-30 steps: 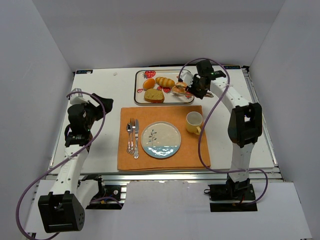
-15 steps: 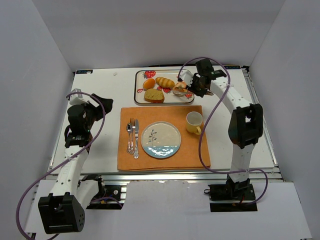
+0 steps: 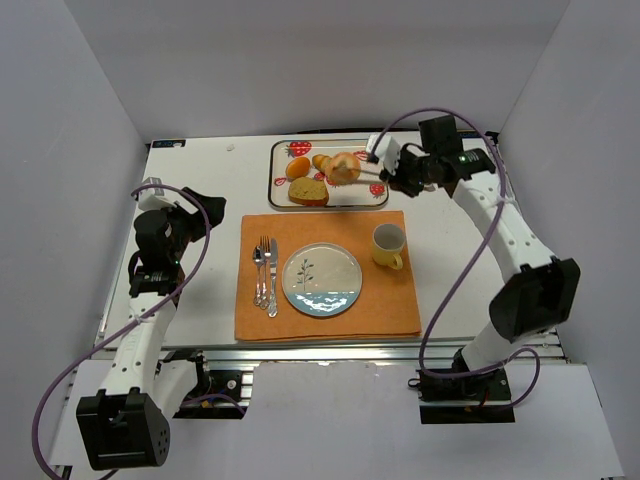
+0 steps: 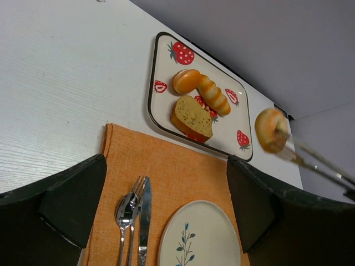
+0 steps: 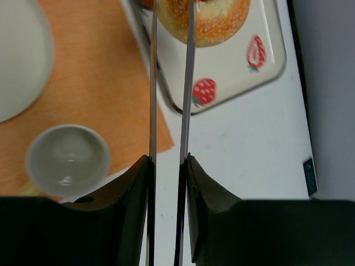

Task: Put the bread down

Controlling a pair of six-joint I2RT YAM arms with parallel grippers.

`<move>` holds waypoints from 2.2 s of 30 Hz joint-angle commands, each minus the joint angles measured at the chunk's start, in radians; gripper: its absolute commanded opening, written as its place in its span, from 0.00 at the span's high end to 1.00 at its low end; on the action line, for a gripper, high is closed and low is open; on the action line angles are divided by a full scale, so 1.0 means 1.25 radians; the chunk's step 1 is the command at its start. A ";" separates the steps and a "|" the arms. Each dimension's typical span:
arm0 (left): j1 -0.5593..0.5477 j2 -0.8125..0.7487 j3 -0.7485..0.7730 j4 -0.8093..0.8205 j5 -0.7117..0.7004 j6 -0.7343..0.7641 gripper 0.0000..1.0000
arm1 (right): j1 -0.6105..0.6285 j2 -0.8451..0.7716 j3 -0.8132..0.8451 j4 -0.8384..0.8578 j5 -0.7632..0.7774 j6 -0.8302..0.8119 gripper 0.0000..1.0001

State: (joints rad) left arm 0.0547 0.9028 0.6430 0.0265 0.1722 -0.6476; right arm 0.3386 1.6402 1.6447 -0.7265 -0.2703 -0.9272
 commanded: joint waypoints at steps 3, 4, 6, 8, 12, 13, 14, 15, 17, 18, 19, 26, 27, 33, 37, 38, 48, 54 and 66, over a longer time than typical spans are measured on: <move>-0.003 -0.026 -0.001 0.000 -0.008 -0.001 0.02 | 0.081 -0.152 -0.179 -0.090 -0.211 -0.109 1.00; -0.003 -0.030 -0.003 0.000 -0.008 -0.002 0.02 | 0.097 -0.193 -0.209 -0.090 -0.213 -0.111 1.00; -0.003 -0.035 -0.006 0.000 -0.006 -0.004 0.02 | 0.143 -0.225 -0.288 -0.066 -0.201 -0.100 1.00; -0.003 -0.036 -0.011 0.001 -0.005 -0.007 0.02 | 0.173 -0.254 -0.348 -0.054 -0.178 -0.090 1.00; -0.003 -0.040 -0.011 -0.004 -0.002 -0.007 0.02 | 0.197 -0.273 -0.393 -0.039 -0.170 -0.067 0.99; -0.003 -0.041 -0.011 -0.005 -0.002 -0.006 0.02 | 0.200 -0.276 -0.400 -0.034 -0.163 -0.063 0.98; -0.003 -0.042 -0.010 -0.006 -0.003 -0.005 0.02 | 0.210 -0.276 -0.406 -0.032 -0.158 -0.063 0.93; -0.003 -0.042 -0.010 -0.006 -0.003 -0.005 0.02 | 0.214 -0.276 -0.416 -0.030 -0.154 -0.063 0.91; -0.003 -0.044 -0.010 -0.009 -0.004 -0.004 0.02 | 0.220 -0.274 -0.421 -0.029 -0.148 -0.067 0.83; -0.003 -0.046 -0.011 -0.010 -0.005 -0.004 0.02 | 0.220 -0.273 -0.421 -0.032 -0.148 -0.067 0.81; -0.003 -0.046 -0.010 -0.010 -0.006 -0.005 0.02 | 0.221 -0.271 -0.420 -0.034 -0.151 -0.068 0.77; -0.003 -0.064 -0.019 -0.016 -0.015 -0.006 0.02 | 0.225 -0.281 -0.416 -0.047 -0.164 -0.077 0.59; -0.002 -0.066 -0.021 -0.016 -0.015 -0.006 0.02 | 0.225 -0.286 -0.416 -0.047 -0.169 -0.077 0.57; -0.003 -0.063 -0.017 -0.016 -0.015 -0.004 0.02 | 0.225 -0.300 -0.414 -0.057 -0.180 -0.077 0.51; -0.002 -0.061 -0.016 -0.016 -0.014 -0.002 0.02 | 0.225 -0.311 -0.405 -0.061 -0.191 -0.076 0.51; -0.003 -0.061 -0.015 -0.016 -0.015 -0.002 0.02 | 0.225 -0.312 -0.403 -0.061 -0.194 -0.074 0.51; -0.003 -0.062 -0.015 -0.016 -0.011 -0.004 0.02 | 0.224 -0.203 -0.302 0.159 -0.032 0.046 0.58; -0.003 -0.074 -0.015 -0.016 -0.015 -0.005 0.02 | 0.213 -0.030 -0.171 0.248 0.054 0.059 0.60; -0.003 -0.107 -0.041 -0.038 -0.022 -0.019 0.02 | 0.199 0.206 0.033 0.235 0.127 0.045 0.59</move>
State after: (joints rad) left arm 0.0547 0.7948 0.6056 0.0010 0.1604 -0.6701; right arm 0.5911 1.8954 1.6218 -0.4610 -0.1322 -0.8654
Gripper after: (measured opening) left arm 0.980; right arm 0.407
